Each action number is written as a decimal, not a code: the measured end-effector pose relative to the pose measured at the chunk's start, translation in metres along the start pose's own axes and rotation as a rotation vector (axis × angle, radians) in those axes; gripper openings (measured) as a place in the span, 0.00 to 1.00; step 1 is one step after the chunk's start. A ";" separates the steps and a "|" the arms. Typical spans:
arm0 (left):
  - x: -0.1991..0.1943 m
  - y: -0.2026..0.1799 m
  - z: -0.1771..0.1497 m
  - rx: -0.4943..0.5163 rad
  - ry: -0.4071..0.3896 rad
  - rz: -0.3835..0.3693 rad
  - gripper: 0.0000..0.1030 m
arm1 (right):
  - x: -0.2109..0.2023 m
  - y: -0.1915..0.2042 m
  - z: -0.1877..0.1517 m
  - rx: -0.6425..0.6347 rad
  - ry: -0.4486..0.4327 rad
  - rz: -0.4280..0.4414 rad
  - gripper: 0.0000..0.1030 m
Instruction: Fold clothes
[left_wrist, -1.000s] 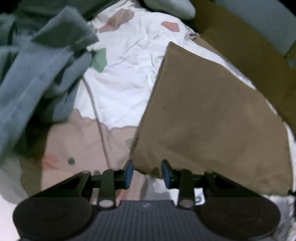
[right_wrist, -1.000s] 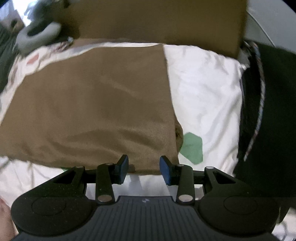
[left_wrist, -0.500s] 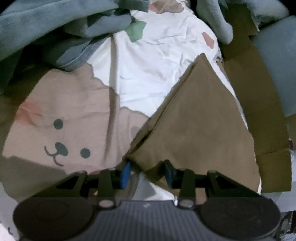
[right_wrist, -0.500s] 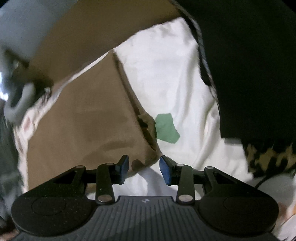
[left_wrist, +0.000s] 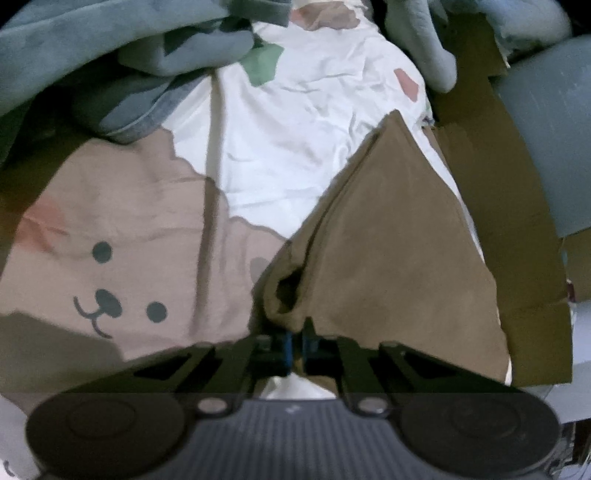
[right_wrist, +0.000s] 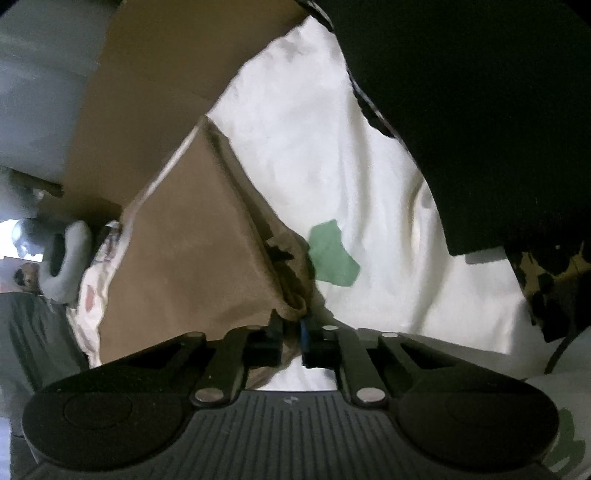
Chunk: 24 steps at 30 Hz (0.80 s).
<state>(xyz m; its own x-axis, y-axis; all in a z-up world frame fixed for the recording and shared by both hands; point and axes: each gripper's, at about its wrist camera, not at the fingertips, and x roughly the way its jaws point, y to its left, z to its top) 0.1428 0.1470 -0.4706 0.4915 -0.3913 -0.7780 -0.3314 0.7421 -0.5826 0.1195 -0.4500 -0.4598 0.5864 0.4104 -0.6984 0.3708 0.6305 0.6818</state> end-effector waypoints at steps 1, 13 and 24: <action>-0.001 0.001 0.000 -0.008 0.000 -0.003 0.05 | 0.001 -0.002 -0.001 0.015 0.001 0.012 0.05; 0.006 0.006 0.003 -0.073 0.013 -0.007 0.17 | 0.021 -0.019 -0.012 0.187 0.009 0.173 0.44; 0.008 0.012 0.006 -0.115 0.014 -0.046 0.24 | 0.036 -0.005 0.003 0.220 -0.026 0.146 0.20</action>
<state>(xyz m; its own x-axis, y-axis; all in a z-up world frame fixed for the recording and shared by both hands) 0.1479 0.1556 -0.4826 0.4971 -0.4315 -0.7528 -0.3998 0.6561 -0.6401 0.1406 -0.4403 -0.4881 0.6624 0.4678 -0.5852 0.4267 0.4065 0.8079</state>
